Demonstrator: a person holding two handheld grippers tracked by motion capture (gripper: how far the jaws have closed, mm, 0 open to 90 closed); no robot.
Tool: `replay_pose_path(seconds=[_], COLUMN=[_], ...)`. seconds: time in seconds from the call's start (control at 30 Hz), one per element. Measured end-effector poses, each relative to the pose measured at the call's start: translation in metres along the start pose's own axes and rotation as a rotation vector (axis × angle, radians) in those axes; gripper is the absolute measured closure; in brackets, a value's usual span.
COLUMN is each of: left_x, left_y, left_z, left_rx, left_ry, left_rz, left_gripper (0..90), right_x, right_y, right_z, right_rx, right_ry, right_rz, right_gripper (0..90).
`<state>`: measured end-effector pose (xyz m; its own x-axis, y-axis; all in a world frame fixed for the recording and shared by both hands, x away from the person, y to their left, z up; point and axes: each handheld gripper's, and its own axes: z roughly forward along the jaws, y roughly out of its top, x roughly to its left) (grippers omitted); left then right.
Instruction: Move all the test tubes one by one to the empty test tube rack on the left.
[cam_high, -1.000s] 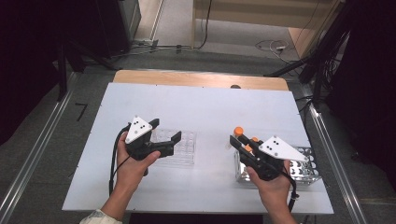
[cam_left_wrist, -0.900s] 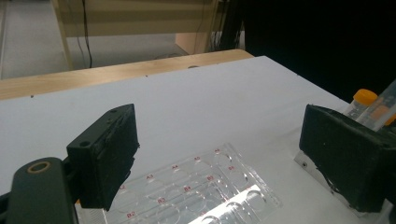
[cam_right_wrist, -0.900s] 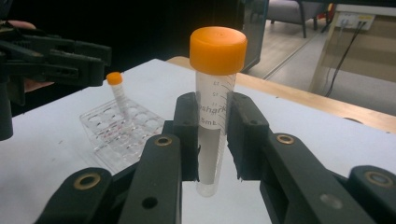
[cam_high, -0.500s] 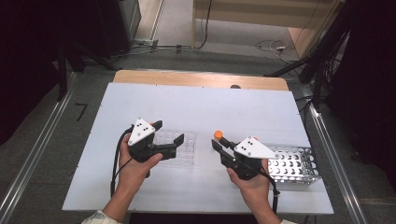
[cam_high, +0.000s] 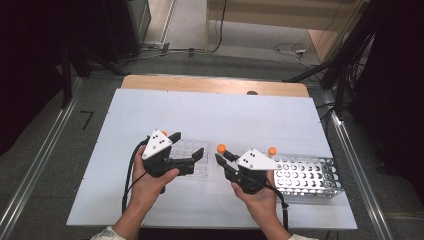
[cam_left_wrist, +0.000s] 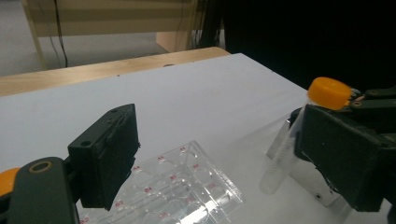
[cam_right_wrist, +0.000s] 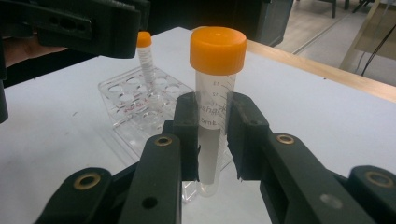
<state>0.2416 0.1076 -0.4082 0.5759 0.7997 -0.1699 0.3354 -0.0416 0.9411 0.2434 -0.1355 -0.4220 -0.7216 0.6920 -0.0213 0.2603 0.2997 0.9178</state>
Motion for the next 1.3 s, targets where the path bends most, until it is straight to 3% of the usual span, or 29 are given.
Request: replay_pose_path(seconds=[0.27, 0.57, 1.13, 1.3], left_x=[-0.013, -0.024, -0.039, -0.041], left_y=[0.003, 0.002, -0.002, -0.003], left_z=[0.001, 0.009, 0.017, 0.017], left_rx=[-0.016, 0.003, -0.003, -0.006], left_ry=[-0.039, -0.062, -0.076, -0.089], left_rz=[0.023, 0.052, 0.096, 0.102], left_gripper=[15.8, 20.1, 38.7, 49.9], right_x=[0.005, 0.011, 0.017, 0.016], right_y=[-0.001, 0.001, 0.003, 0.003], right_z=[0.006, 0.01, 0.015, 0.015], right_rx=[0.008, 0.013, 0.017, 0.019], right_ry=[0.022, 0.05, 0.074, 0.072], right_rz=[-0.003, -0.008, -0.011, -0.008], right_gripper=[72.2, 72.1, 72.1, 72.1])
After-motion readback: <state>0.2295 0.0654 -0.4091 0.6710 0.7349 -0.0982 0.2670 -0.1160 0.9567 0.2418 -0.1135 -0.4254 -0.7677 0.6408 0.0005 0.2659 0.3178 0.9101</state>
